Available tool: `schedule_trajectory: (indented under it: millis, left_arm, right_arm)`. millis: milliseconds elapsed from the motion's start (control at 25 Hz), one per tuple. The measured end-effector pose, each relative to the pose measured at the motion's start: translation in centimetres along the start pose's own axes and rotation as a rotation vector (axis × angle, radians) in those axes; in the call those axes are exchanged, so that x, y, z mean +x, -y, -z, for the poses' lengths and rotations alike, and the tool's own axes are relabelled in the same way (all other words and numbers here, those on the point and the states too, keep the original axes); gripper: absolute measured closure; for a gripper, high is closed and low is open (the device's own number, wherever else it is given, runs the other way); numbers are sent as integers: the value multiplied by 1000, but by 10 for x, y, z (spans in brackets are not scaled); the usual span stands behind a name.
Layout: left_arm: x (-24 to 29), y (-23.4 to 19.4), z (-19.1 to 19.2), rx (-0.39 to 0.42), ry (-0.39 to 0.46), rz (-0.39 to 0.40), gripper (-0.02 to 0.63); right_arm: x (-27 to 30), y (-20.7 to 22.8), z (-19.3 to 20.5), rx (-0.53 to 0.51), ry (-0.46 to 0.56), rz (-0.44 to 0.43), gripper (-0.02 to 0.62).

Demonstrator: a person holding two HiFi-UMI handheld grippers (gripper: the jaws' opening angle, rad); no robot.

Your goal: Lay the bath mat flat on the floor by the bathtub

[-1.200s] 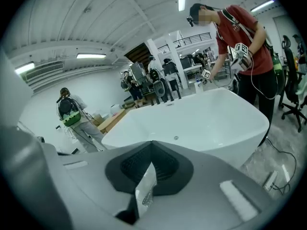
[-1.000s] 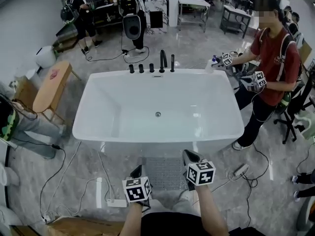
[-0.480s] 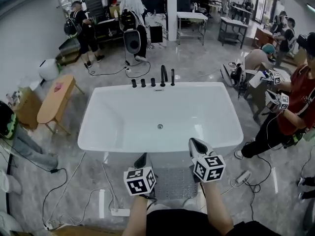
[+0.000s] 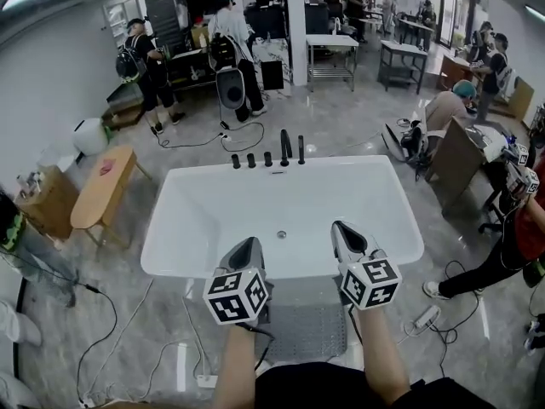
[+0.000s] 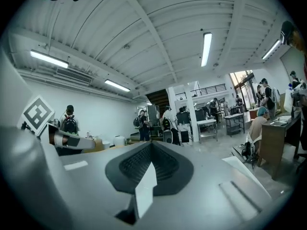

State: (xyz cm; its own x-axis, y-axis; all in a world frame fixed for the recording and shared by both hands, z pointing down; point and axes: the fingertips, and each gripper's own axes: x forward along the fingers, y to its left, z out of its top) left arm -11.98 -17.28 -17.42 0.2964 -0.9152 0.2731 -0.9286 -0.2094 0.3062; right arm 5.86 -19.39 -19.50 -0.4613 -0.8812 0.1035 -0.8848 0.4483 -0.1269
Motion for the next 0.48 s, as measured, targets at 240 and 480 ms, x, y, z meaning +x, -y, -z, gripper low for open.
schedule_trajectory:
  millis: [240, 480]
  left_arm:
    - [13, 17, -68, 33, 124, 12, 601]
    - [38, 27, -90, -34, 127, 79, 601]
  right_arm:
    - [17, 14, -55, -34, 100, 0, 588]
    - [31, 23, -72, -15, 95, 13, 588]
